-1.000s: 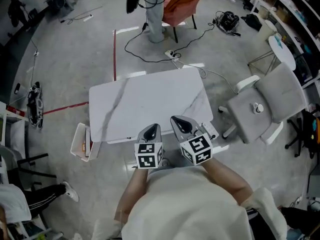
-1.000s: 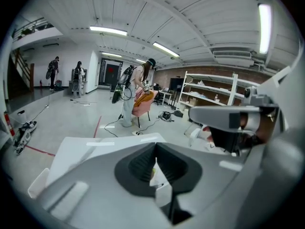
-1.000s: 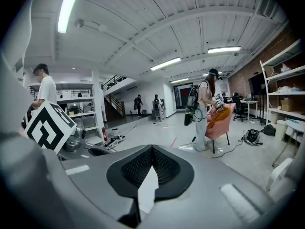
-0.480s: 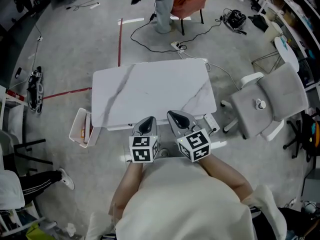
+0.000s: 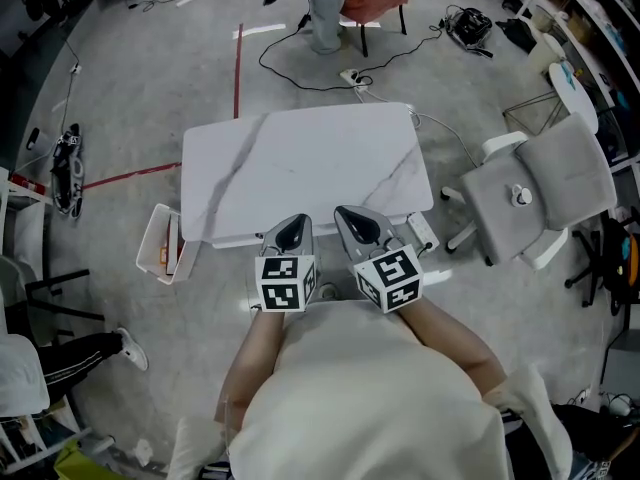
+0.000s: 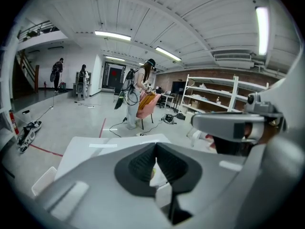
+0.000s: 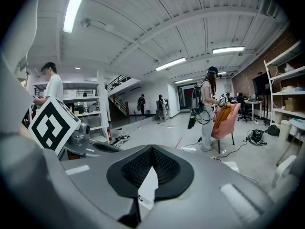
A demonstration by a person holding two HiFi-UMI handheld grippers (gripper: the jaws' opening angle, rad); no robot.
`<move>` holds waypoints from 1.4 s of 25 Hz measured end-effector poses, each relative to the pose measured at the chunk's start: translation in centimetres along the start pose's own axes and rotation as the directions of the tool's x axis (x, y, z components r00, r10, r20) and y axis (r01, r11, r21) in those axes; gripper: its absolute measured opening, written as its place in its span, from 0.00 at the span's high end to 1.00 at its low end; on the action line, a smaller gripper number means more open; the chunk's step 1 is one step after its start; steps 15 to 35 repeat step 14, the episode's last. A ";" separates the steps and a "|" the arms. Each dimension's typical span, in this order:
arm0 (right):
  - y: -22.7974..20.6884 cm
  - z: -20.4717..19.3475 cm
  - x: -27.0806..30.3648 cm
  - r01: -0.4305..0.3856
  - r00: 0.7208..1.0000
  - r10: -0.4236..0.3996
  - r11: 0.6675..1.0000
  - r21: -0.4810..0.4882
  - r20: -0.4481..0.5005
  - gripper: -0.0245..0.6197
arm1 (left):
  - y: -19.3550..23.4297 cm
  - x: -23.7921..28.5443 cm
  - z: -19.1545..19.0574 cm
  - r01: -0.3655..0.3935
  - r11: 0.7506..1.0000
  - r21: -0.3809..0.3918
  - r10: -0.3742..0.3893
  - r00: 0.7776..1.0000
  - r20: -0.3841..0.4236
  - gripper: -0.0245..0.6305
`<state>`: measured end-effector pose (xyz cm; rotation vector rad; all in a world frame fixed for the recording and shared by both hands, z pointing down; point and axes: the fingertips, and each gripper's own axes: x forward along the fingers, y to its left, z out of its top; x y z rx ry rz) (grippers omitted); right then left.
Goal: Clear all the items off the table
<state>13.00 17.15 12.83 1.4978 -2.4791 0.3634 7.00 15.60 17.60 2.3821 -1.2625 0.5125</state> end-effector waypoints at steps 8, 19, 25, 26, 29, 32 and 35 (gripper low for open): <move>-0.3 0.2 0.1 0.013 1.000 -0.013 1.000 0.000 0.002 0.97 | 0.3 0.0 0.7 -0.003 1.000 -0.004 0.003 1.000 0.014 0.95; -0.5 -0.2 -0.2 0.015 1.000 -0.015 1.000 0.002 -0.002 0.97 | 0.2 0.0 0.8 -0.008 1.000 -0.008 0.008 1.000 0.022 0.95; -0.5 -0.2 -0.2 0.015 1.000 -0.015 1.000 0.002 -0.002 0.97 | 0.2 0.0 0.8 -0.008 1.000 -0.008 0.008 1.000 0.022 0.95; -0.5 -0.2 -0.2 0.015 1.000 -0.015 1.000 0.002 -0.002 0.97 | 0.2 0.0 0.8 -0.008 1.000 -0.008 0.008 1.000 0.022 0.95; -0.5 -0.2 -0.2 0.015 1.000 -0.015 1.000 0.002 -0.002 0.97 | 0.2 0.0 0.8 -0.008 1.000 -0.008 0.008 1.000 0.022 0.95; -0.5 -0.2 -0.2 0.015 1.000 -0.015 1.000 0.002 -0.002 0.97 | 0.2 0.0 0.8 -0.008 1.000 -0.008 0.008 1.000 0.022 0.95; -0.5 -0.2 -0.2 0.015 1.000 -0.015 1.000 0.002 -0.002 0.97 | 0.2 0.0 0.8 -0.008 1.000 -0.008 0.008 1.000 0.022 0.95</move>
